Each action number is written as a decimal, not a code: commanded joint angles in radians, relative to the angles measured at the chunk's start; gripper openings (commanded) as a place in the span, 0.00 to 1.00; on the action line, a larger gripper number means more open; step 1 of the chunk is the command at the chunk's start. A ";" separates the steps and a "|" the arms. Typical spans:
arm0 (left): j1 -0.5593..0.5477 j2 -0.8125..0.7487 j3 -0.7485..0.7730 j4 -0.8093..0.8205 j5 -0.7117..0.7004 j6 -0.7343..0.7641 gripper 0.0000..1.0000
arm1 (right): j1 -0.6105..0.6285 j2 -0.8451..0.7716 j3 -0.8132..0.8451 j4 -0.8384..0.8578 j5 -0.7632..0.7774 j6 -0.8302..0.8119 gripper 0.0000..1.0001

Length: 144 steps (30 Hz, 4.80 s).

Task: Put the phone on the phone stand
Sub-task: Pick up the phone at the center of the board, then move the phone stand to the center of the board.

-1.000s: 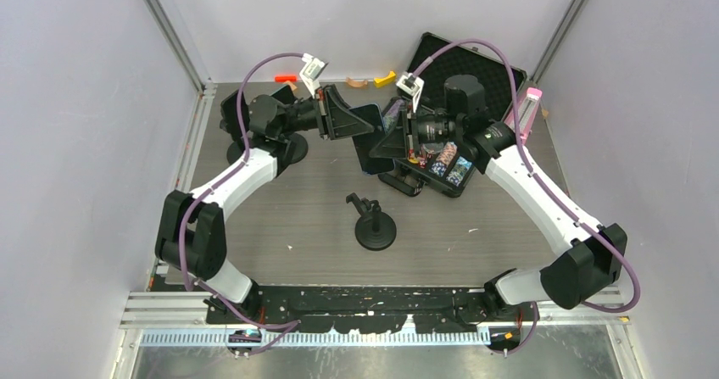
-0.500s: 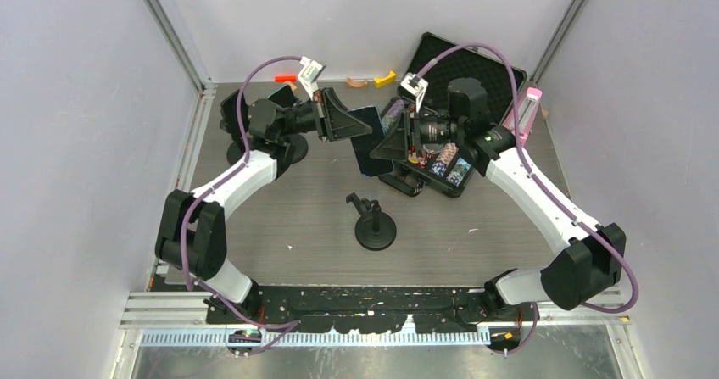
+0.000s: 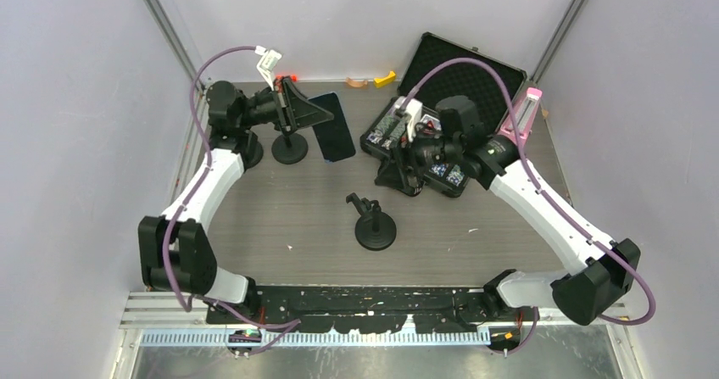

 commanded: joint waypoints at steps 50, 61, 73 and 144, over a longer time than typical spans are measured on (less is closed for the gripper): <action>0.013 -0.175 0.204 -1.026 -0.112 0.841 0.00 | 0.539 0.029 -0.005 -0.153 0.808 -0.219 0.75; 0.013 -0.177 0.189 -1.017 -0.098 0.839 0.00 | 0.538 -0.019 -0.047 -0.213 0.850 -0.271 0.74; 0.010 -0.177 0.171 -1.011 -0.093 0.853 0.00 | 0.479 -0.114 -0.117 -0.209 0.912 -0.289 0.71; -0.125 -0.224 0.130 -1.089 -0.093 1.009 0.00 | 0.214 -0.254 -0.174 -0.244 0.813 -0.232 0.11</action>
